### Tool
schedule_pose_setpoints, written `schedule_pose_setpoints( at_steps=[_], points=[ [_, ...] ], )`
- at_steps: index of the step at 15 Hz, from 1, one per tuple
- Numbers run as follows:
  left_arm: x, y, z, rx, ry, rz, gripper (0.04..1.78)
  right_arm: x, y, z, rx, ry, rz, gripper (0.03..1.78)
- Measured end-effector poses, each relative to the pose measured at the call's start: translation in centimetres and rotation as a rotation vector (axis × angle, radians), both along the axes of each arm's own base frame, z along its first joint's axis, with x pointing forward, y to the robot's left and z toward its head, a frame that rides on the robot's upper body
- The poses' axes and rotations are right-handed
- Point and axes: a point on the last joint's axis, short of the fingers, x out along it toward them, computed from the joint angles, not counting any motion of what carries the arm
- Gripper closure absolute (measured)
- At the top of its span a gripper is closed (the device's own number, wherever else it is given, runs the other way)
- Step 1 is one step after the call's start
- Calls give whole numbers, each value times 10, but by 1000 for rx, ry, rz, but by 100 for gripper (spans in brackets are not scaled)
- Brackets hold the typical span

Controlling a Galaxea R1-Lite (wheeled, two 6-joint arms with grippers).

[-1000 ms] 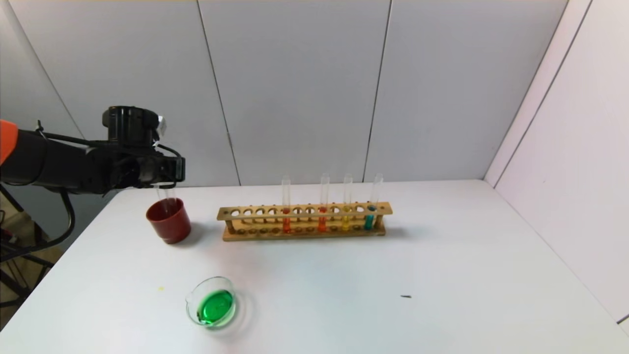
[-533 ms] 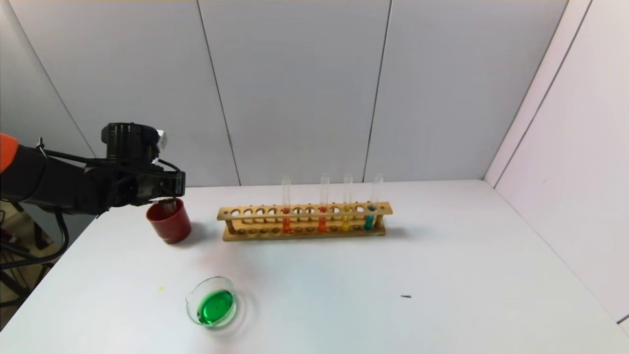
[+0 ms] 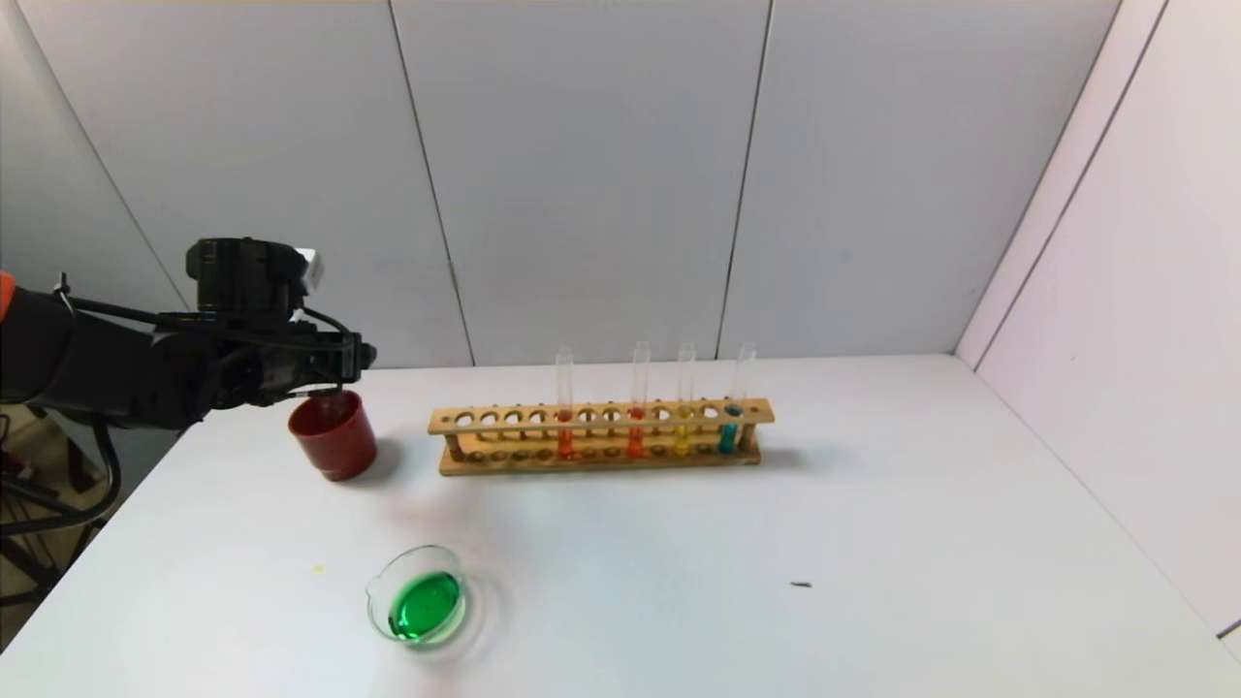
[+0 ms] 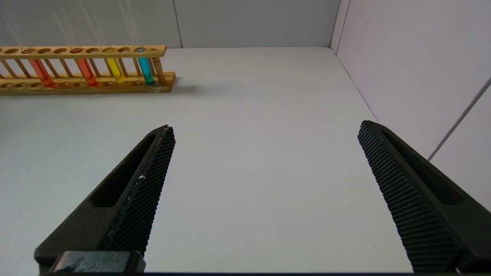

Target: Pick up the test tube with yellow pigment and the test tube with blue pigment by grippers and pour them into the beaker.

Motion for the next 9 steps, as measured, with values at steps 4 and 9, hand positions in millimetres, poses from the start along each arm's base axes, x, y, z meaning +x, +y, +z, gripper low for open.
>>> schedule_pose_setpoints(
  at_steps=[4,9],
  points=[
    [-24,2,15,12,-24,-3,8,0,0,0,0,0,-1,7],
    [-97,10,57,59,-120,-10,7,0,0,0,0,0,0,7]
  ],
)
